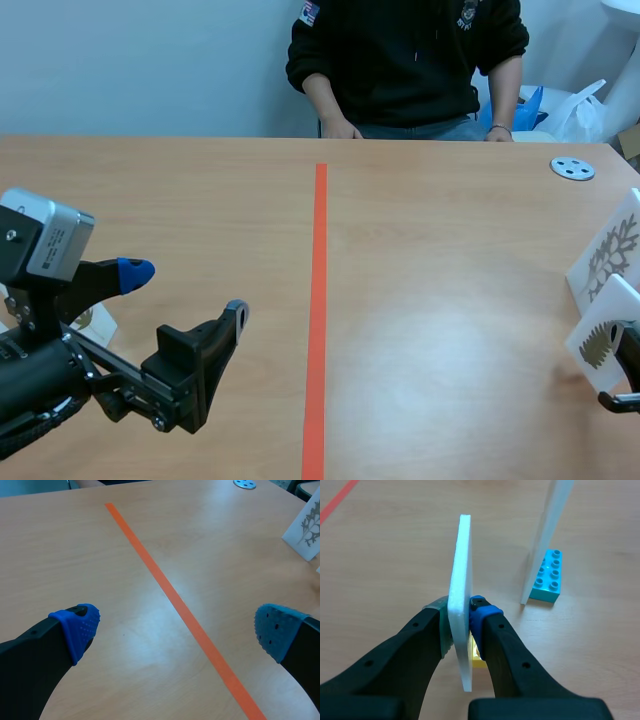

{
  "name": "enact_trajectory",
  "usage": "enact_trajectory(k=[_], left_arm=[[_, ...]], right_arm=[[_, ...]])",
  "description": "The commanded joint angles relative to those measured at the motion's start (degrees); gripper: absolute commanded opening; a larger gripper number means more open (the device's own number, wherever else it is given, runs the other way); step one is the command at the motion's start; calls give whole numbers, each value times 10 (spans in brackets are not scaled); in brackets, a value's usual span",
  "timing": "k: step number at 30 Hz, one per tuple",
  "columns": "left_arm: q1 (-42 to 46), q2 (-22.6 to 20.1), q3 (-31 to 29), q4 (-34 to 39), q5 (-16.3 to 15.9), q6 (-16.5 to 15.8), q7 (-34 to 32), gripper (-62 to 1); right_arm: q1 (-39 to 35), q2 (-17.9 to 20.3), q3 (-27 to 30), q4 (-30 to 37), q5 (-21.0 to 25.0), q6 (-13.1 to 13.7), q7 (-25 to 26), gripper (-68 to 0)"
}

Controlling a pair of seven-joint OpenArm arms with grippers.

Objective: Sort the leaf by its shape. The table is split by an orange tape line. A compound leaf with several leaflets goes to the left side, a simple leaf with one blade goes to the right side. Return to the home posture when a red brick is placed on the table.

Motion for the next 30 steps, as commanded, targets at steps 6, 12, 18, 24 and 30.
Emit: enact_trajectory(k=[6, 12, 18, 24, 30], left_arm=[[1, 0, -5, 14, -4, 1, -8, 14], [1, 0, -5, 14, -4, 1, -8, 14], [1, 0, -5, 14, -4, 1, -8, 14], [1, 0, -5, 14, -4, 1, -8, 14], [1, 0, -5, 14, -4, 1, -9, 14]], right_arm=[[23, 3, 1, -24, 8, -17, 10, -638], [25, 3, 1, -40, 8, -35, 10, -594], [25, 3, 1, -40, 8, -35, 18, -311], [25, 3, 2, -39, 8, -34, 70, -50], [11, 11, 2, -16, 8, -14, 90, 4]])
